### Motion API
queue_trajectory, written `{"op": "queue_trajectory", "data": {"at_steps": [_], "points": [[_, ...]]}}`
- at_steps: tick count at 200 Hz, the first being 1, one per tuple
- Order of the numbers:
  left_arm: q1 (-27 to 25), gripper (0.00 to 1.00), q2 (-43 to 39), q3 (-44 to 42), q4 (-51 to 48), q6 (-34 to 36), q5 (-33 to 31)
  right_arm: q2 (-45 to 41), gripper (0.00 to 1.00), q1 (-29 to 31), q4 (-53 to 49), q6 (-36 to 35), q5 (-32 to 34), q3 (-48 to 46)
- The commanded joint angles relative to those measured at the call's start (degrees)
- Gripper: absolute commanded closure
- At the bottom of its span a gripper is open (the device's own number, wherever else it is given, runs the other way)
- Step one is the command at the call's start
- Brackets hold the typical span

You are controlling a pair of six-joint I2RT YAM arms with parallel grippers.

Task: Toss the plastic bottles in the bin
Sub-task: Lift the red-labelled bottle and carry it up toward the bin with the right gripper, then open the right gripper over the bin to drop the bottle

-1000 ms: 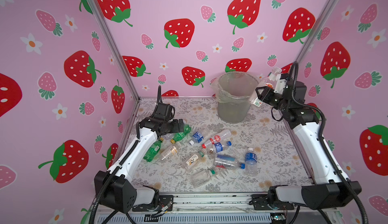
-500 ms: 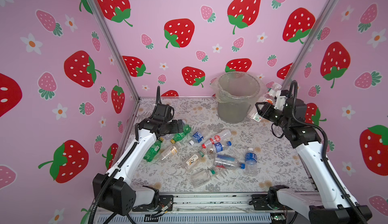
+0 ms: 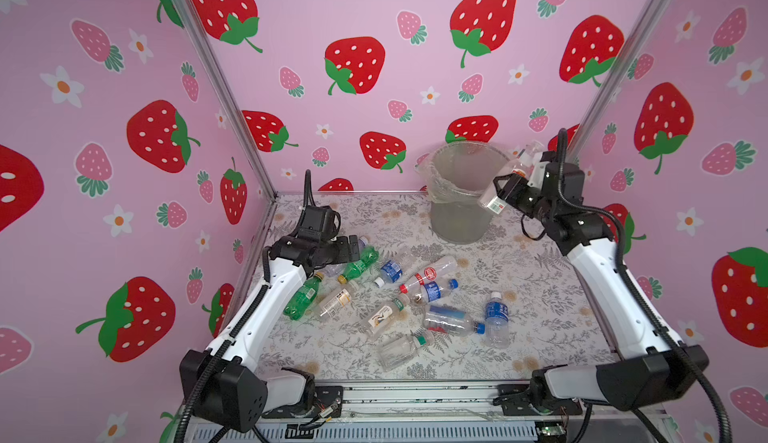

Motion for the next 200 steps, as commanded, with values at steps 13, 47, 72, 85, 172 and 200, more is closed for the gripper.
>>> {"op": "queue_trajectory", "data": {"at_steps": [13,47,72,85,172,200], "points": [[1.1,0.01,0.5,0.7,-0.6,-0.4,0.7,14.2,0.38,0.7,-2.9,4.0,5.8,16.1],[1.7,0.01,0.7,0.7,-0.8,-0.5,1.0,29.2,0.01,1.1,-14.9,2.1,2.6,40.1],[1.7,0.01,0.5,0.6,-0.6,-0.5,1.2,28.0,0.01,1.5,-16.6,0.5,3.8,43.1],[1.9,0.01,0.5,0.7,-0.6,-0.5,1.2,25.0,0.01,1.4,-15.9,0.0,4.6,40.2],[2.1,0.01,-0.7,0.3,0.1,-1.0,2.8,5.3,0.01,1.1,-12.1,-5.7,0.8,14.0],[2.1,0.01,-1.0,0.2,0.5,-0.7,2.7,-0.9,0.01,0.6,-9.1,-6.8,0.2,3.3]]}}
